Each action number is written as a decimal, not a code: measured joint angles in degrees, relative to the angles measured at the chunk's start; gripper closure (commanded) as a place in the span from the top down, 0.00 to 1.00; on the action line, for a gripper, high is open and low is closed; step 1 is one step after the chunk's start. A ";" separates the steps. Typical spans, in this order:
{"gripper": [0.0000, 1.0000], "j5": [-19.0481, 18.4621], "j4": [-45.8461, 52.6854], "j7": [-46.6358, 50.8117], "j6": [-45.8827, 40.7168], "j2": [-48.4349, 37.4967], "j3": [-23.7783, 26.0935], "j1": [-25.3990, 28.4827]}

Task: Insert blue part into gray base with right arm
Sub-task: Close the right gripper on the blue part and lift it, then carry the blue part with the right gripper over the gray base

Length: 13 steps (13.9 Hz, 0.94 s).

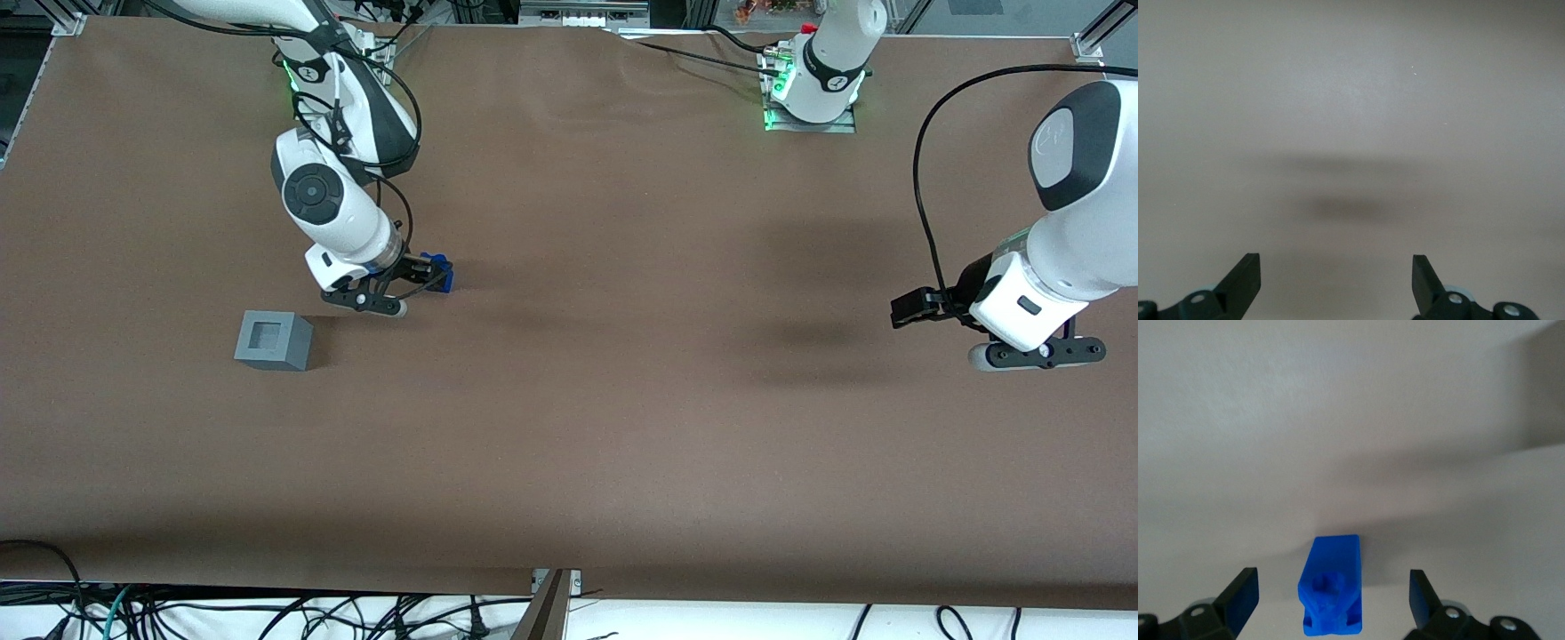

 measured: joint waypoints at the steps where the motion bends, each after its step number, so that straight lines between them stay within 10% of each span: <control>1: 1.00 0.00 -1.84 0.00 2.58 0.34 0.05 0.32; 6: 0.98 0.00 -6.14 0.51 8.69 2.08 0.22 0.96; 7: 0.86 0.00 -6.16 1.01 8.95 2.19 0.22 0.96; 10: 0.00 0.00 -6.16 1.88 9.07 2.21 0.37 0.98; 13: 0.00 0.00 -6.16 2.31 9.07 2.19 0.60 0.99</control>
